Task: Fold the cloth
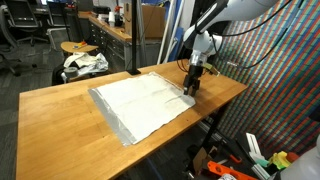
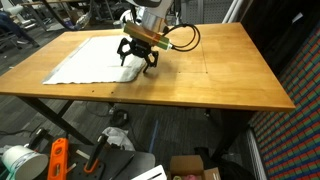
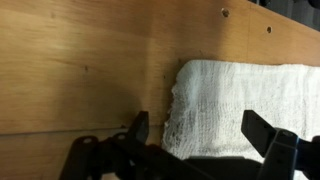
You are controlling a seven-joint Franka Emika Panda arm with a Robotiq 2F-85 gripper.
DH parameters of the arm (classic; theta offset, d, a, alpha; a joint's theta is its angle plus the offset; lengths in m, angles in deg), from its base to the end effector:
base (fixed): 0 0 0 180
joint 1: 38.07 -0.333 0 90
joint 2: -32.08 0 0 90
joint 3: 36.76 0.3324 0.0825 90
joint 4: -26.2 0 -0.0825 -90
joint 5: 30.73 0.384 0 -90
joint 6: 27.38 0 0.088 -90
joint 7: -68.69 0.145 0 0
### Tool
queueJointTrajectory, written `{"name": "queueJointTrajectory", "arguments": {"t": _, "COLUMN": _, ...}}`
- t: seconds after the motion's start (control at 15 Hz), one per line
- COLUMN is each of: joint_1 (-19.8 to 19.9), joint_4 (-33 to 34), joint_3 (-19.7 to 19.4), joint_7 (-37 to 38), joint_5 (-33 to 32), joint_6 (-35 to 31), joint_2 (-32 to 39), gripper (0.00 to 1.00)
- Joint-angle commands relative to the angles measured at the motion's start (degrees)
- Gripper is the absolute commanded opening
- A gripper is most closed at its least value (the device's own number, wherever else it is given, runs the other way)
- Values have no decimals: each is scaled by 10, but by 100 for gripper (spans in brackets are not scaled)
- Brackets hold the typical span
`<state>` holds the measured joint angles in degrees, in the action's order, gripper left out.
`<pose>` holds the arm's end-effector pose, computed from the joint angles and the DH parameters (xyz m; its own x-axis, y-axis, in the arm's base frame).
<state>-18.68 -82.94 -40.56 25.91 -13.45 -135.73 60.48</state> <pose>0.5280 -0.1906 0.1920 0.9426 0.2257 -0.2463 0.0912 -0.8831 -0.4602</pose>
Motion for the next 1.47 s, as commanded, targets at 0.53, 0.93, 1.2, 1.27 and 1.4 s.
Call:
{"name": "queueJointTrajectory", "arguments": {"t": 0.53, "joint_1": -13, "joint_4": -2, "joint_3": 11, "joint_7": -19, "joint_5": -10, "joint_6": 20, "joint_2": 2, "gripper": 12}}
{"name": "queueJointTrajectory", "arguments": {"t": 0.93, "joint_1": -31, "joint_4": 2, "joint_3": 9, "joint_7": -2, "joint_5": -34, "joint_6": 31, "joint_2": -10, "gripper": 13}}
{"name": "queueJointTrajectory", "arguments": {"t": 1.2, "joint_1": -52, "joint_4": -12, "joint_3": 11, "joint_7": 22, "joint_5": -51, "joint_6": 6, "joint_2": -29, "gripper": 14}}
{"name": "queueJointTrajectory", "arguments": {"t": 1.27, "joint_1": -57, "joint_4": -17, "joint_3": 13, "joint_7": 28, "joint_5": -50, "joint_6": -2, "joint_2": -35, "gripper": 12}}
{"name": "queueJointTrajectory", "arguments": {"t": 1.4, "joint_1": -68, "joint_4": -24, "joint_3": 15, "joint_7": 42, "joint_5": -50, "joint_6": -17, "joint_2": -46, "gripper": 11}}
